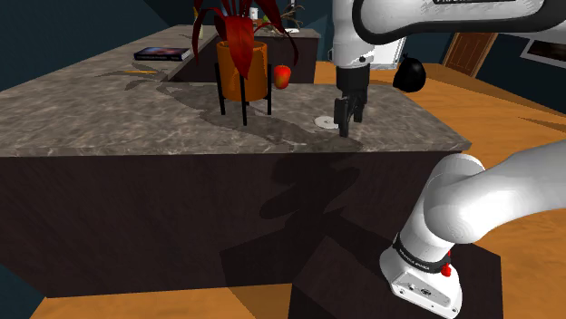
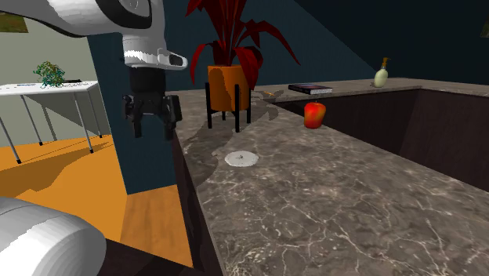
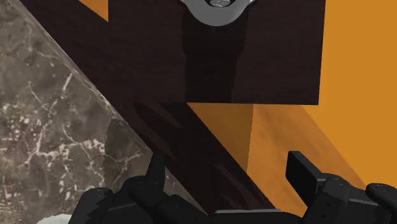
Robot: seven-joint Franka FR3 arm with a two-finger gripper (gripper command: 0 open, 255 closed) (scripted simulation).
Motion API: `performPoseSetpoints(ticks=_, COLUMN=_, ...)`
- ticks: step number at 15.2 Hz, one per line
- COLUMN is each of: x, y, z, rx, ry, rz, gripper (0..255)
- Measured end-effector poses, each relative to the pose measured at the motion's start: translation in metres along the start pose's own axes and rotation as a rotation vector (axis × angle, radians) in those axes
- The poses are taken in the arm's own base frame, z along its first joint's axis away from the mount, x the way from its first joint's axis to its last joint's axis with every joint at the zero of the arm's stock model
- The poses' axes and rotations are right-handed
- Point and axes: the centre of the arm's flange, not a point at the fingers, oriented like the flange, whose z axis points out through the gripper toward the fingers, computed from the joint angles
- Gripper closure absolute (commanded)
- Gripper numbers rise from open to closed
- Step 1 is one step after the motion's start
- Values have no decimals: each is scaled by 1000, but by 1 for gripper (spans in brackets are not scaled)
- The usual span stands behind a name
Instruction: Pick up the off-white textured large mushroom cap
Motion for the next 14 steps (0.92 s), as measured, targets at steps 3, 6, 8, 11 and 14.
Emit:
performPoseSetpoints(ticks=3, x=12, y=8, z=2, rx=-23, ry=-14, rz=-33, gripper=0)
performPoseSetpoints(ticks=6, x=34, y=29, z=9, rx=-76, ry=-48, rz=-110, gripper=0)
performPoseSetpoints(ticks=8, x=53, y=45, z=11, rx=-115, ry=-73, rz=-165, gripper=0)
performPoseSetpoints(ticks=11, x=83, y=63, z=20, rx=-174, ry=-111, rz=-250, gripper=0)
performPoseSetpoints(ticks=14, x=113, y=81, z=25, rx=-233, ry=-149, rz=-334, gripper=0)
